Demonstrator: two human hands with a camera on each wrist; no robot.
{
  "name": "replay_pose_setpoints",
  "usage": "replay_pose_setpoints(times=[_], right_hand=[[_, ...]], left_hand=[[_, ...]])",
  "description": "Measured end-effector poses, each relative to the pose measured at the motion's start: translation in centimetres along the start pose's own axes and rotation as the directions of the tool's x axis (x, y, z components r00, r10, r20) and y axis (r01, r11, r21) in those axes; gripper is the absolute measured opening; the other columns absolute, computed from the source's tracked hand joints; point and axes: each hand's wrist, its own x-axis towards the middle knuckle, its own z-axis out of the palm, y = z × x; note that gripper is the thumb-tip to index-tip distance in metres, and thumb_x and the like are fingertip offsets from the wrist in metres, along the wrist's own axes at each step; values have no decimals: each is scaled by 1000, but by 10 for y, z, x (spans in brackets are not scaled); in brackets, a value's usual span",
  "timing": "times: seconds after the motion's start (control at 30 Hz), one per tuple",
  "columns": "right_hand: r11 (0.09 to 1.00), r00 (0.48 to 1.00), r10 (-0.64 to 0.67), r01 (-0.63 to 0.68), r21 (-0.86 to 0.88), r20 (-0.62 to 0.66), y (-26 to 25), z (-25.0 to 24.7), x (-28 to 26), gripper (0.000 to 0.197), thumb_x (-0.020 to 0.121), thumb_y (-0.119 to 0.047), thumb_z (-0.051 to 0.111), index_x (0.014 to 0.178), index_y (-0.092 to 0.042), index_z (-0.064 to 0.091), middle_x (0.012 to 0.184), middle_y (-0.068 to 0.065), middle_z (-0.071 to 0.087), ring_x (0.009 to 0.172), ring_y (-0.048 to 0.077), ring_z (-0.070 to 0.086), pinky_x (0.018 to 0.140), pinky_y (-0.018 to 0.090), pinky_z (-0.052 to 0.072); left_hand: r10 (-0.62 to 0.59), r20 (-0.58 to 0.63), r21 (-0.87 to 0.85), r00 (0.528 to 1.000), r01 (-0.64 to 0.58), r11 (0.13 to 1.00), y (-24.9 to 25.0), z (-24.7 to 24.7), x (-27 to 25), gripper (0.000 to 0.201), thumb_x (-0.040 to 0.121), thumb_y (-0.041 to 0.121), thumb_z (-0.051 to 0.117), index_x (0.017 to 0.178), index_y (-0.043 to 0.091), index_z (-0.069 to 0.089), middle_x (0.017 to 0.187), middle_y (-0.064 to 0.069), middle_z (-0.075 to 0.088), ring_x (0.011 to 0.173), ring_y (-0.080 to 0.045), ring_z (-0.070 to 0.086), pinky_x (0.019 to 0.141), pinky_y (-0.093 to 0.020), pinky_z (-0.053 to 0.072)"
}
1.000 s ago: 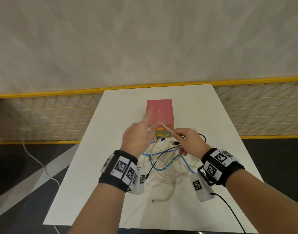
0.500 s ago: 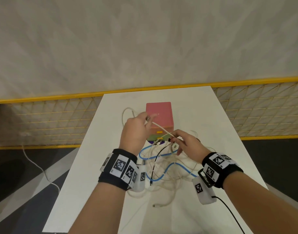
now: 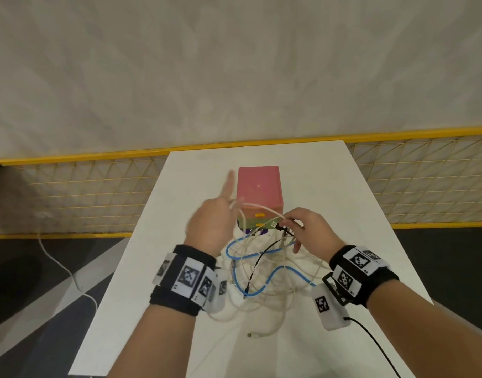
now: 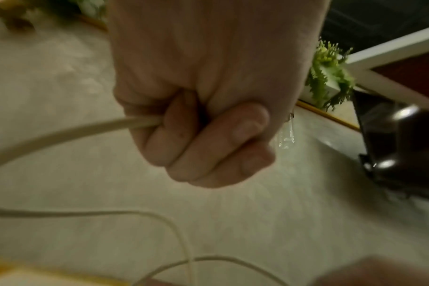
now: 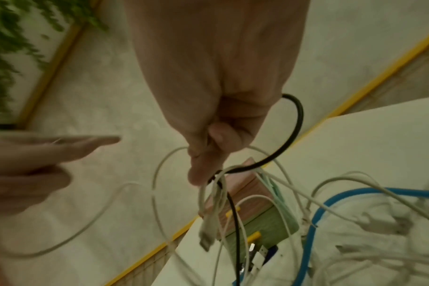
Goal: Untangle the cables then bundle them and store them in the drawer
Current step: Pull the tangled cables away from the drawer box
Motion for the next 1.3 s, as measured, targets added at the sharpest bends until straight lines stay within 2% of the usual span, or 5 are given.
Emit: replay_pose_setpoints(times=[0.2,0.47,0.83,1.07,1.3], right_hand=[[966,968,-248,249,-73,23,-13,12,-12,20,96,-12,53,109,-16,67,101,-19,51,52,-5,57,47,18,46],[999,997,-35,38,-33,74,2,-13,-1,42,84,-29,67,121,-44,55,105,-5,55,62,8,62,58,25,55],[969,976,-187,202,140,-110,-19,-4,1,19,89,1,56,95,-14,67,107,5,53,74,-2,58,71,10,46],[926,975,-222,214,311,-8,-16,-16,-12,48,84,10,59,123,-16,58,138,-1,39,87,25,69,79,23,52],[959,962,-219,243,143,-164,-29,4,-9,23,83,-14,70,104,-21,64,100,-6,68,96,8,64,93,34,51]], left_hand=[[193,150,-65,970,-185,981,21,44,-2,34,100,44,43,103,14,60,58,1,52,51,-18,54,63,-40,54],[238,-127,-161,963,-257,953,14,37,-1,25,97,37,53,93,14,63,47,3,42,41,-13,36,46,-31,35],[409,-13,-113,912,-408,906,30,18,0,20,97,42,49,101,28,63,57,3,64,47,-4,52,58,-29,49],[136,-251,-298,958,-211,931,14,10,10,17,98,37,50,89,25,59,51,5,59,48,-9,53,60,-30,48],[147,-197,-408,969,-217,887,29,15,12,26,97,43,50,82,22,56,51,-4,60,49,-21,56,63,-40,53]])
